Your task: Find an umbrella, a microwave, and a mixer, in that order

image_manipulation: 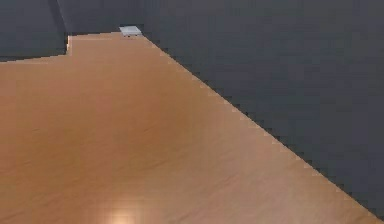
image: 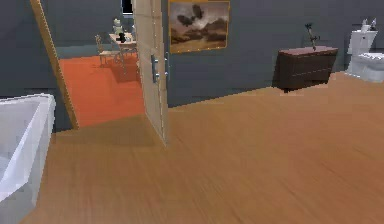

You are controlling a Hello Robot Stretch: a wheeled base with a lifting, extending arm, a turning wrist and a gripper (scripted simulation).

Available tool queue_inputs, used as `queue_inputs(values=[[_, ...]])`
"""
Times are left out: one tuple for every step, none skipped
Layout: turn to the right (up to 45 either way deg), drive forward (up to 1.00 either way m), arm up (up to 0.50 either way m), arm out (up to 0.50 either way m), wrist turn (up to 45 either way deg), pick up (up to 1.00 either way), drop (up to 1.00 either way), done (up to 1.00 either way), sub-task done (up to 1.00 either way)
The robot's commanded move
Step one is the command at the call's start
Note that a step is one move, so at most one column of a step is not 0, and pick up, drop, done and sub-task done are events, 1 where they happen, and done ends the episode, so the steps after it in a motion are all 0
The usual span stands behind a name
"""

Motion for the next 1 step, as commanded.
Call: queue_inputs(values=[[0.0,0.4,0.0,0.0,0.0,0.0,0.0,0.0,0.0]])
